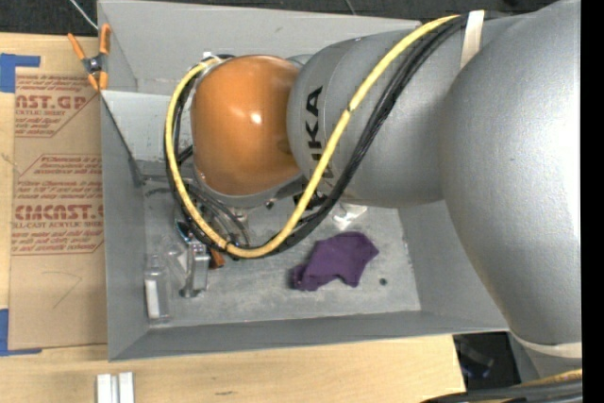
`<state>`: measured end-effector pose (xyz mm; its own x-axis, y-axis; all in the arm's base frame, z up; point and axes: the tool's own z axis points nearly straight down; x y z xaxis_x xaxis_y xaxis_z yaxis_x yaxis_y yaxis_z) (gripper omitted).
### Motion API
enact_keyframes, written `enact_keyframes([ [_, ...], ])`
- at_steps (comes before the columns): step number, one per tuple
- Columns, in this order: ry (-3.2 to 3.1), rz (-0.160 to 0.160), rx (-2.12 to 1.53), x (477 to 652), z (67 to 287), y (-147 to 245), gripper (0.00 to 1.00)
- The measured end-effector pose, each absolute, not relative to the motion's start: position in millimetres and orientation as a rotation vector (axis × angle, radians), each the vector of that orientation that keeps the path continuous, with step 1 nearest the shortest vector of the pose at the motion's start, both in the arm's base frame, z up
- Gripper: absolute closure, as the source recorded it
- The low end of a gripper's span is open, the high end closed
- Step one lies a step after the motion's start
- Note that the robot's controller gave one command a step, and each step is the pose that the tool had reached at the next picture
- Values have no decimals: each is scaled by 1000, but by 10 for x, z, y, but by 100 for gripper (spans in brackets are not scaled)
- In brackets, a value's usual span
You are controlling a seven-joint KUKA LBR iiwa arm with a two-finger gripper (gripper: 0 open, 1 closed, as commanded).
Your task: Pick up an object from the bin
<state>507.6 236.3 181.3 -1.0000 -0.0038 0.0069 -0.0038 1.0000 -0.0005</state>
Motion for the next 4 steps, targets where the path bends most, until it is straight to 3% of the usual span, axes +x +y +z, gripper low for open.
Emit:
enact_keyframes([
  [1, -3142, -2, 1, 5098, 1859, 2348, 0],
  [2, -2950, -4, 1077, 5395, 928, 2230, 0],
  [3, -2938, -1, 1115, 5392, 702, 2435, 0],
  [4, -2790, -4, 1448, 5592, 698, 1762, 0],
])
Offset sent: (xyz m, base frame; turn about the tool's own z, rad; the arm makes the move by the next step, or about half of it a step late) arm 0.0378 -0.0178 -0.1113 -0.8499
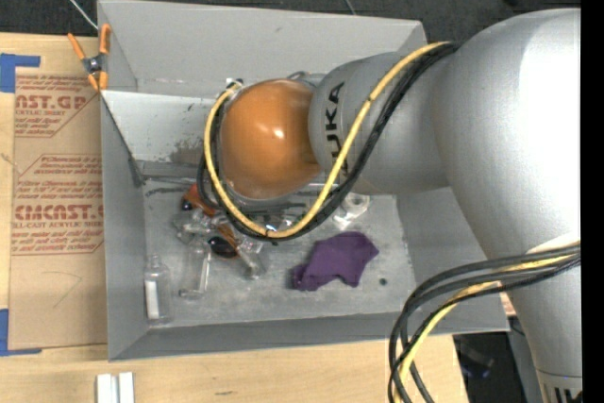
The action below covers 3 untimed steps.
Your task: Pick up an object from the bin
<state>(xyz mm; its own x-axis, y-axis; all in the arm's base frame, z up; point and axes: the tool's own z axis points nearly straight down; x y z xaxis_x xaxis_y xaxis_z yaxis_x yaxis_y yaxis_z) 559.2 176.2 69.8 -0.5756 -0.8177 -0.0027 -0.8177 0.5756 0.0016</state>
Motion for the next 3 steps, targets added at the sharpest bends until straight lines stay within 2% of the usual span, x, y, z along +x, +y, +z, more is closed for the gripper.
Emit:
enact_keyframes([
  [1, 2672, 6, -1650, 5139, 695, 2317, 0],
  [2, 2786, 7, -1442, 5595, 699, 1771, 100],
  [3, 2786, 8, -1442, 5595, 699, 1772, 100],
])
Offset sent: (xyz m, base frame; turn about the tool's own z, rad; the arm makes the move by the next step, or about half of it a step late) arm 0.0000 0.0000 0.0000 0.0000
